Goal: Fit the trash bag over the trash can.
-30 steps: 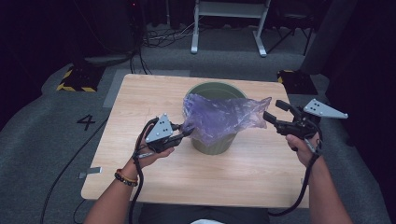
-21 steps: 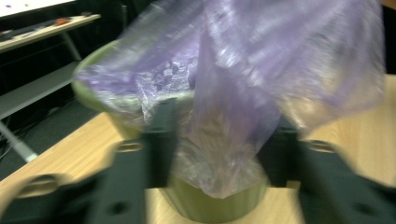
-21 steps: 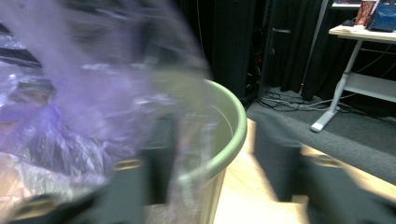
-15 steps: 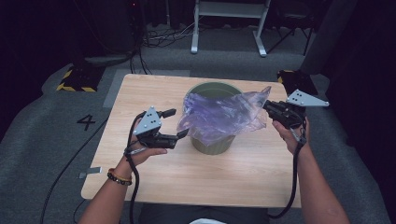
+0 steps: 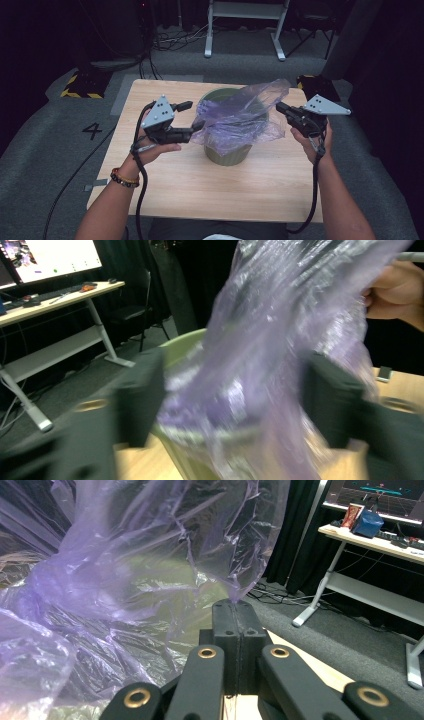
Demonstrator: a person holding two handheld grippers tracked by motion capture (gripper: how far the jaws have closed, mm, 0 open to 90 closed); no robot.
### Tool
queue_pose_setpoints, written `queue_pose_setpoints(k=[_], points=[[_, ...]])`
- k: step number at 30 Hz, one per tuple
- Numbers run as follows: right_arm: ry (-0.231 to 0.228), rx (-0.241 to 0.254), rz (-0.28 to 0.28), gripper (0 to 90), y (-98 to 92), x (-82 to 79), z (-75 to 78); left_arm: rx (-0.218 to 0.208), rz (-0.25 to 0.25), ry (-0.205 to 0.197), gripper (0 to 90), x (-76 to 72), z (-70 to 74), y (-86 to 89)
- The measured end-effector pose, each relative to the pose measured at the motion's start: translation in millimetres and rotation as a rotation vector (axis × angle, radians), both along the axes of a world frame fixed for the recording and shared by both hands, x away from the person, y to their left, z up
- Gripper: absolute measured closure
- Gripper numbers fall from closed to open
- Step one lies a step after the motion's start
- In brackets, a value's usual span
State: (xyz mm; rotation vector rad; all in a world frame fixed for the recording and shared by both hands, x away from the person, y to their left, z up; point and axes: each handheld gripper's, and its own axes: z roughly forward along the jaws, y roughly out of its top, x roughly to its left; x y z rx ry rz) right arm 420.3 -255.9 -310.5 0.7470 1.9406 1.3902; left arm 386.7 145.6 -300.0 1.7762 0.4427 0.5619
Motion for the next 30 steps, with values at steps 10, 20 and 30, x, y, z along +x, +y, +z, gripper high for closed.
queue_pose_setpoints(k=[10, 20, 30], points=[[0.025, -0.02, -0.064, 90.0, -7.2, 1.6, -1.9, 0.084, 0.112, 0.048, 81.3, 36.2, -5.8, 4.6], [0.148, -0.021, -0.149, 90.0, -23.5, 11.0, -22.0, 0.038, 0.183, 0.231, 78.0, 67.9, -47.5, 26.9], [0.142, 0.007, -0.128, 90.0, -28.2, 1.6, -40.7, -0.049, 0.166, 0.12, 20.0, 32.4, -47.1, 47.5]])
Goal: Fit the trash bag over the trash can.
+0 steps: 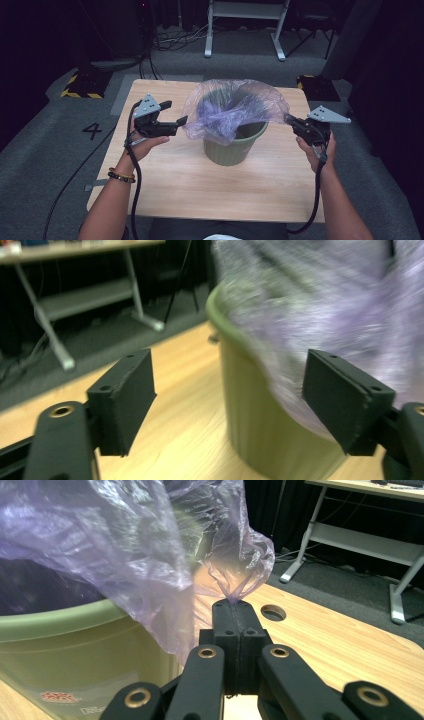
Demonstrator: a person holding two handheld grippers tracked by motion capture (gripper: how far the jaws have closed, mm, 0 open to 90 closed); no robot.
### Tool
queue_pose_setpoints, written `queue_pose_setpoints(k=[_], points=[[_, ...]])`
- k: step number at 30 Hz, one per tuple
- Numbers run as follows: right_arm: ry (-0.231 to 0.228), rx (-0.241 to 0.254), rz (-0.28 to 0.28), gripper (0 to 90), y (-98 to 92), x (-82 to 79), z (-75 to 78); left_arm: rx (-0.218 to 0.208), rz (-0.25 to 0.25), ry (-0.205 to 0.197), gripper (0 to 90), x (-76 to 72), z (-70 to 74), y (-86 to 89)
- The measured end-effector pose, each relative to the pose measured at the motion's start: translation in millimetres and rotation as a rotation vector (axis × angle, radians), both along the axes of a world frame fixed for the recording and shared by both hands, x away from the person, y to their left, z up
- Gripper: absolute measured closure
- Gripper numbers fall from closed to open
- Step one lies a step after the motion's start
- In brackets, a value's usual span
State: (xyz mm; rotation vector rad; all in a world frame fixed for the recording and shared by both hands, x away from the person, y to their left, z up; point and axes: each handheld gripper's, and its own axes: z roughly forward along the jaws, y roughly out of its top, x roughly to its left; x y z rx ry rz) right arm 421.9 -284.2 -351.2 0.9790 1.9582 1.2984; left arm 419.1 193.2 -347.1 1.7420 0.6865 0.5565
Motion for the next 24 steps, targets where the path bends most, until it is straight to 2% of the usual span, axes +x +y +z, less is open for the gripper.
queue_pose_setpoints(k=[1, 2, 3, 4, 6, 7, 8, 10, 11, 12, 14, 16, 18, 19, 20, 23, 24], points=[[-0.002, 0.0, 0.001, 90.0, 0.1, -0.7, 1.0, -0.002, 0.011, -0.028, 19.1, -6.3, 4.7, 2.7], [-0.006, 0.0, 0.002, 90.0, 0.4, -1.7, 2.2, -0.002, 0.011, -0.028, 19.0, -6.3, 4.7, 2.7], [-0.013, 0.0, 0.005, 90.0, 0.8, -3.0, 3.8, -0.013, 0.032, -0.072, 18.6, -17.2, 14.4, 8.8], [-0.013, 0.0, 0.005, 90.0, 0.8, -3.0, 3.8, -0.013, 0.032, -0.072, 18.1, -17.2, 14.4, 8.8], [-0.025, -0.004, 0.004, 90.0, 1.1, -5.0, 6.4, -0.055, 0.02, -0.095, 17.8, -27.3, 25.3, 17.2], [-0.028, 0.004, 0.003, 90.0, 0.6, -5.8, 8.0, -0.07, -0.032, -0.101, 16.4, -34.4, 31.9, 18.6], [-0.031, 0.008, 0.002, 90.0, 0.4, -6.1, 8.9, -0.062, -0.056, -0.104, 16.3, -37.7, 34.4, 16.7], [-0.041, 0.012, 0.005, 90.0, 1.0, -6.4, 10.4, -0.005, -0.113, -0.115, 15.7, -46.4, 38.6, 2.6], [-0.042, 0.015, 0.012, 90.0, 1.7, -6.5, 11.3, 0.032, -0.174, -0.111, 15.7, -51.2, 39.9, -9.2], [-0.045, 0.013, 0.016, 90.0, 3.2, -6.5, 12.3, 0.053, -0.197, -0.113, 15.9, -53.8, 40.0, -17.0], [-0.049, 0.012, 0.028, 90.0, 5.7, -6.9, 13.7, 0.126, -0.25, -0.123, 16.0, -59.5, 40.5, -40.1], [-0.057, 0.01, 0.042, 90.0, 8.6, -7.7, 15.2, 0.148, -0.28, -0.132, 15.9, -60.4, 41.1, -54.5], [-0.058, 0.008, 0.045, 90.0, 10.2, -8.1, 15.8, 0.153, -0.298, -0.126, 16.0, -59.1, 41.4, -61.4], [-0.063, 0.006, 0.059, 90.0, 12.6, -9.1, 17.4, 0.181, -0.311, -0.121, 15.9, -53.8, 41.8, -73.7], [-0.063, 0.006, 0.059, 90.0, 12.6, -9.1, 17.4, 0.181, -0.311, -0.121, 15.8, -53.8, 41.8, -73.7], [-0.078, 0.013, 0.088, 90.0, 13.5, -11.8, 21.3, 0.25, -0.313, -0.094, 16.0, -40.1, 39.1, -93.9], [-0.078, 0.02, 0.094, 90.0, 13.4, -12.9, 22.3, 0.27, -0.317, -0.09, 19.3, -37.3, 37.6, -96.9]])
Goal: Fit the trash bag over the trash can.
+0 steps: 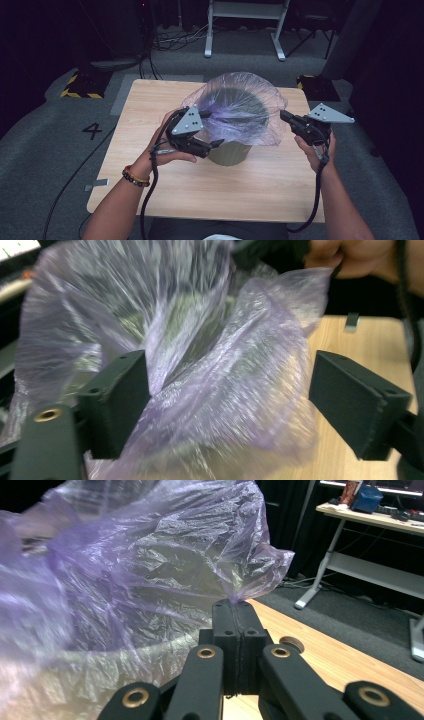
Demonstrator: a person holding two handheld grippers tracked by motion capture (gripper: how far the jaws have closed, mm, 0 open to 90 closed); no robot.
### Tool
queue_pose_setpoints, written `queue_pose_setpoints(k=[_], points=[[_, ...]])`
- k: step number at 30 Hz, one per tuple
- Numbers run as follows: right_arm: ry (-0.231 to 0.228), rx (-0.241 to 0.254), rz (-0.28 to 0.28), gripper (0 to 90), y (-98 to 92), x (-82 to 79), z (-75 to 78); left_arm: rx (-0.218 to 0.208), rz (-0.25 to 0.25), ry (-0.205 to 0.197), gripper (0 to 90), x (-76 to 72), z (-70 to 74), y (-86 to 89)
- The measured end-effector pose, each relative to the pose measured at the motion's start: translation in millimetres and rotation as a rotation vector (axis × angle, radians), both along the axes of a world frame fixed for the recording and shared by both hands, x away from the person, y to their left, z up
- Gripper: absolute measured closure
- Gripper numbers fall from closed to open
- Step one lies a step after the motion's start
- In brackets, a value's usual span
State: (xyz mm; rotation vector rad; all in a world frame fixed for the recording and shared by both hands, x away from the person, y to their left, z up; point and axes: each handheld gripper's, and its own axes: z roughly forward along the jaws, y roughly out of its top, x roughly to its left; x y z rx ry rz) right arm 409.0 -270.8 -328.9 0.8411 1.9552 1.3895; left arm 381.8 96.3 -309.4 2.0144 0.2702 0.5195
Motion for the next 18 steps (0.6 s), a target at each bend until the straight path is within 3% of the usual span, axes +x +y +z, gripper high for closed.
queue_pose_setpoints(k=[4, 6, 8, 12, 15, 16, 18], points=[[-0.012, 0.006, 0.014, 90.0, -0.5, -6.5, 2.4, 0.089, -0.045, -0.04, 60.5, 0.5, -8.0, -3.1], [-0.015, 0.007, 0.02, 90.0, -1.3, -9.4, 2.3, 0.12, -0.048, -0.064, 75.6, -4.0, -14.3, -1.4], [-0.014, 0.009, 0.022, 90.0, -2.0, -10.7, 2.0, 0.121, -0.054, -0.066, 86.8, -5.1, -16.7, -0.4], [0.016, -0.001, 0.011, 90.0, -5.0, -12.5, -2.9, 0.134, -0.086, -0.049, 90.0, -14.7, -39.9, 6.9], [0.032, 0.002, 0.006, 90.0, -7.3, -13.8, -6.8, 0.121, -0.076, -0.054, 90.0, -18.6, -50.8, 11.0], [0.052, 0.006, 0.003, 90.0, -9.6, -14.4, -12.0, 0.105, -0.051, -0.041, 90.0, -18.7, -62.4, 16.3], [0.069, -0.005, -0.001, 90.0, -10.4, -12.9, -18.2, 0.079, -0.037, -0.014, 90.0, -14.3, -71.7, 21.7]])
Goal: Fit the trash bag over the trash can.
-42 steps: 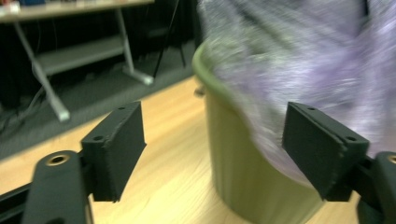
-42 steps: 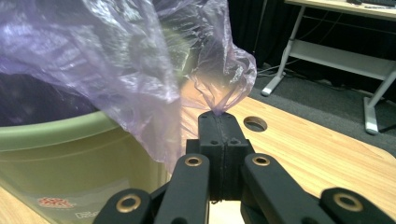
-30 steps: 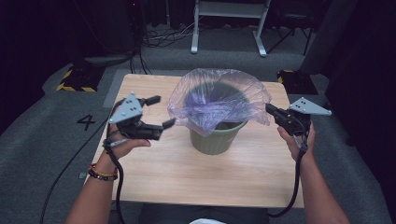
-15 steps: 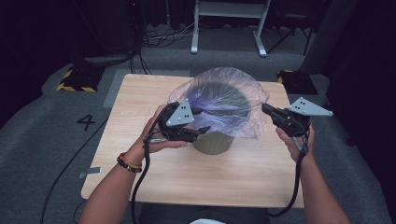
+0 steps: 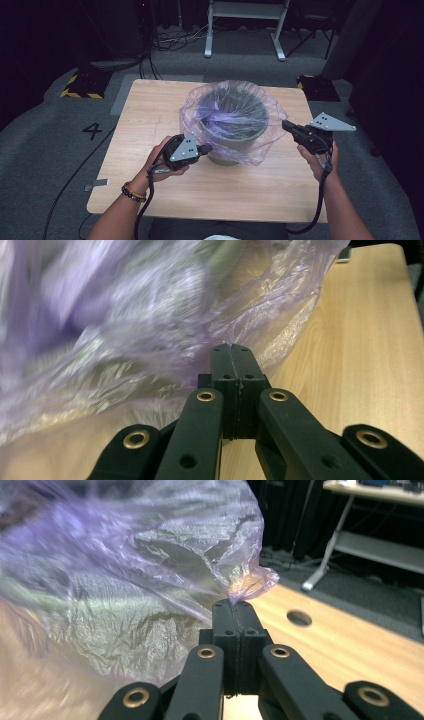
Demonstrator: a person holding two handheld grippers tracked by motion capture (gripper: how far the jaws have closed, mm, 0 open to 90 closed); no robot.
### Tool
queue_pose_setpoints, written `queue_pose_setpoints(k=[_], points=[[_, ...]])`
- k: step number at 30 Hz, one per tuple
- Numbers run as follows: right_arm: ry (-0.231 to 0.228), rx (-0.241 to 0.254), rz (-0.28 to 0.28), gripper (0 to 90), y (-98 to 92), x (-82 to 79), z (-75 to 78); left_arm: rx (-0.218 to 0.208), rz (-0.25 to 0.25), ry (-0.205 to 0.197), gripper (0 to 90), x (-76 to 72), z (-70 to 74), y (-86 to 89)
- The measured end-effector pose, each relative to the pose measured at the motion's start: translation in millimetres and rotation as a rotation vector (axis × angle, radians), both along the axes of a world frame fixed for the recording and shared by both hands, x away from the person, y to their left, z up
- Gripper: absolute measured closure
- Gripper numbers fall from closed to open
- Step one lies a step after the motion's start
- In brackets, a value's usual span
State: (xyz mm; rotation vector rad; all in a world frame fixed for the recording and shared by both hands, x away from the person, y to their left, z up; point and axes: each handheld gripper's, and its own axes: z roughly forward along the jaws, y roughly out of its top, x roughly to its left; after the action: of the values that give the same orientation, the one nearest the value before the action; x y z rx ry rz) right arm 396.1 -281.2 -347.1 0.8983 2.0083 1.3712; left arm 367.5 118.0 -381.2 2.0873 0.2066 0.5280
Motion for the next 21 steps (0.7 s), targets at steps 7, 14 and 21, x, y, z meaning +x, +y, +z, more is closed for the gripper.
queue_pose_setpoints(k=[7, 14, 21], points=[[0.05, 0.016, -0.055, 90.0, -6.8, 13.9, -16.9, -0.089, 0.066, 0.065, 87.8, 17.4, -15.1, 24.8], [0.081, 0.034, -0.108, 90.0, -19.3, 18.6, -25.4, -0.182, 0.114, 0.119, 63.4, 17.7, -11.9, 55.0], [0.082, 0.075, -0.153, 82.7, -34.7, 20.1, -28.9, -0.35, 0.16, 0.147, 27.6, 13.0, 3.1, 81.4]])
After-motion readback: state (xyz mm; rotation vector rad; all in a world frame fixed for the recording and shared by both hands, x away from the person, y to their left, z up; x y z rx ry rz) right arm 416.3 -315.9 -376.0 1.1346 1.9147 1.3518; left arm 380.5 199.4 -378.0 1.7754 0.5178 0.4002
